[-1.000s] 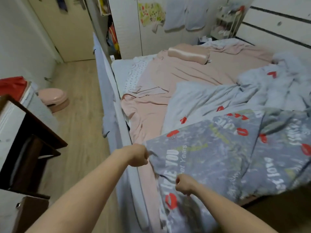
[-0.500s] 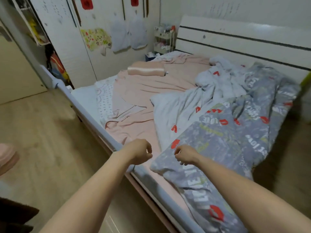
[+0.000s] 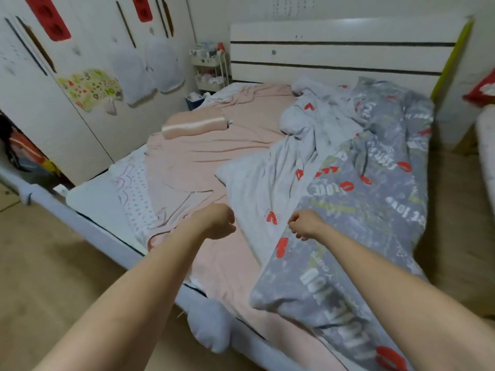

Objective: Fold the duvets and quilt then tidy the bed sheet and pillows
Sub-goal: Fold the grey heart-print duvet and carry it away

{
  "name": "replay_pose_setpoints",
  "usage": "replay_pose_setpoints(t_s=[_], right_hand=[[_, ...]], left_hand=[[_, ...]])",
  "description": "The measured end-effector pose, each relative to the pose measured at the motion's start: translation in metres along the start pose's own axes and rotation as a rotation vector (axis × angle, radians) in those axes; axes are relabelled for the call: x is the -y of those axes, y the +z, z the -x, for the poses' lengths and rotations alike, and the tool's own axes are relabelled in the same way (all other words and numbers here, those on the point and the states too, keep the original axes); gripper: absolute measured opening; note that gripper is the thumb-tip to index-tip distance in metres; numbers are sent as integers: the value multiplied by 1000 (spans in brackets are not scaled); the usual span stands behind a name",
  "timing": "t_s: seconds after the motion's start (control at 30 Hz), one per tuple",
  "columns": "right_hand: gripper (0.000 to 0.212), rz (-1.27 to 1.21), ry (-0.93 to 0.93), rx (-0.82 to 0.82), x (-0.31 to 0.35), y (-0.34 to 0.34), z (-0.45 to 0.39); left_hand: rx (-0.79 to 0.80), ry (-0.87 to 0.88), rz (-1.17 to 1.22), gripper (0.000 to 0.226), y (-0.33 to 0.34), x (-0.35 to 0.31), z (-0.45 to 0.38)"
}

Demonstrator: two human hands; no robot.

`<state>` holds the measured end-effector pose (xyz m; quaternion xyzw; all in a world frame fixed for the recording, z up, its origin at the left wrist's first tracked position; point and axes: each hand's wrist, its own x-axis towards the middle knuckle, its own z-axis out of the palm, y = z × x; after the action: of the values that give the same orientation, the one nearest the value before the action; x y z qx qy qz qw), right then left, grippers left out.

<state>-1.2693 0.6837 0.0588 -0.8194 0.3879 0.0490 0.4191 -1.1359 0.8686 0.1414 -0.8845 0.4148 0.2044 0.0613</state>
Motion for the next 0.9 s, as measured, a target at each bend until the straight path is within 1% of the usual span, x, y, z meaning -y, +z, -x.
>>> replay_pose_setpoints(t_s=[0.07, 0.13, 0.23, 0.3, 0.37, 0.47, 0.57, 0.6, 0.67, 0.8, 0.87, 0.9], right_hand=[[23, 3, -12, -47, 13, 6, -38], [23, 60, -16, -31, 28, 18, -66], [24, 116, 9, -2, 48, 37, -107], [28, 149, 45, -21, 57, 49, -134], [30, 200, 90, -19, 59, 65, -161], [37, 239, 172, 21, 55, 98, -203], [44, 256, 262, 38, 53, 141, -252], [47, 279, 278, 45, 54, 149, -259], [58, 329, 315, 46, 52, 183, -292], [100, 446, 375, -37, 36, 251, -361], [108, 500, 417, -67, 27, 276, -395], [109, 525, 454, -105, 20, 288, -414]], left_hand=[[-19, 21, -3, 36, -12, 12, -36], [-11, 9, -30, 39, -20, 28, -69], [-100, -2, -151, 43, -25, 56, -131], [-114, 47, -272, 45, -20, 74, -173], [-95, 144, -403, 47, -8, 87, -214], [-97, 282, -540, 52, 13, 104, -280], [-56, 355, -599, 60, 39, 127, -348], [-48, 353, -611, 63, 46, 133, -360], [-17, 381, -652, 70, 67, 156, -404], [3, 376, -633, 75, 115, 201, -489], [-14, 380, -620, 78, 133, 213, -525], [-36, 411, -613, 79, 143, 216, -545]])
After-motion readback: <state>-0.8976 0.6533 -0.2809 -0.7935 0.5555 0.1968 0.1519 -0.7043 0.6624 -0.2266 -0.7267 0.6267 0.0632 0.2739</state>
